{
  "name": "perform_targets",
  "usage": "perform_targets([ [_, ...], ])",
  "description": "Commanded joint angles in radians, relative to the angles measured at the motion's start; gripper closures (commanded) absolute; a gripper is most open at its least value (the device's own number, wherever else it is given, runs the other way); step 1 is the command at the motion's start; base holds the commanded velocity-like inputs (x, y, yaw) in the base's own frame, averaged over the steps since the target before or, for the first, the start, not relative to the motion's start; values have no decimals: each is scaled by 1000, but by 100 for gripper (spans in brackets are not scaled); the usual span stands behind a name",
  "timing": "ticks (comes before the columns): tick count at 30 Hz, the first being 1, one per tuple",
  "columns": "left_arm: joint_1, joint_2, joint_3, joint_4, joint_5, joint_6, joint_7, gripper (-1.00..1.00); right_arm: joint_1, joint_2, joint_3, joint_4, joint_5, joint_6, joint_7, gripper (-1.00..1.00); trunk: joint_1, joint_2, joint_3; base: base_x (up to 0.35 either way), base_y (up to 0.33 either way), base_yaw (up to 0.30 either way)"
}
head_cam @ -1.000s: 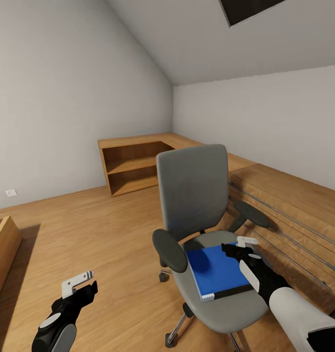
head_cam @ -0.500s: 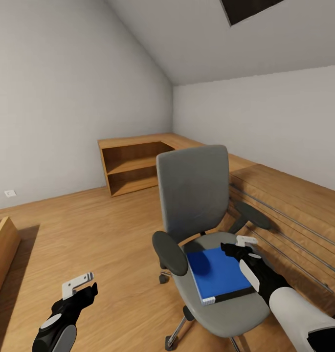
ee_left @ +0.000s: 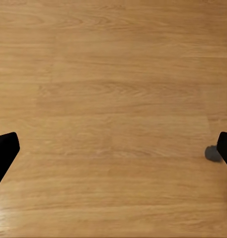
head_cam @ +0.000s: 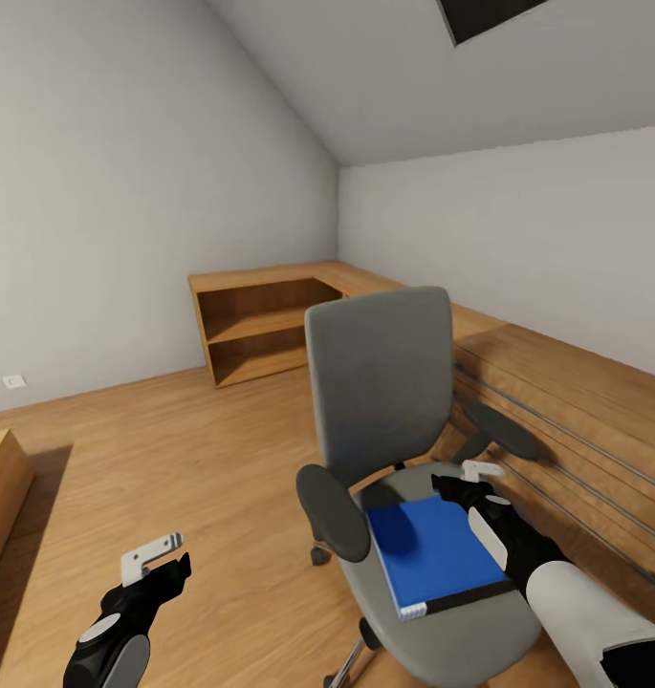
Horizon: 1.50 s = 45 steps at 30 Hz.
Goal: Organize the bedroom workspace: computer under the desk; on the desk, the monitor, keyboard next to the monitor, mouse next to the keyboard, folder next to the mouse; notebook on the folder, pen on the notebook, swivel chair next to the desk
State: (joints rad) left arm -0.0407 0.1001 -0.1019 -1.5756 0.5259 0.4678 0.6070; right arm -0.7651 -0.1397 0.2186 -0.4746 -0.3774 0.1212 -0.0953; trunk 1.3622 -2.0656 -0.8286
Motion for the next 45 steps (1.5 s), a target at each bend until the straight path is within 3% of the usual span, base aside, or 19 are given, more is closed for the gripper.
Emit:
perform_targets([
  [1,-1,1,-2,-1,8,2,10,-100,0,-1,8,-2,-8,6,-9,-100,0,0,-1,183,0,0],
  [26,-1,1,-2,-5,8,2,10,-100,-21,-13,7,3,-14,66,-38,-100,0,0,-1,34,0,0],
  [33,-1,0,-2,-8,8,0,10,-100,-27,-14,6,3,-18,119,-54,-100,0,0,-1,0,0,0],
  [41,-1,0,-2,-9,8,0,11,-100,-28,-14,-15,4,-19,136,-56,-100,0,0,-1,0,0,0],
  [45,-1,0,-2,-10,8,0,12,-100,-28,-13,-21,4,-20,138,-57,-100,15,-28,-14,0,0,0],
])
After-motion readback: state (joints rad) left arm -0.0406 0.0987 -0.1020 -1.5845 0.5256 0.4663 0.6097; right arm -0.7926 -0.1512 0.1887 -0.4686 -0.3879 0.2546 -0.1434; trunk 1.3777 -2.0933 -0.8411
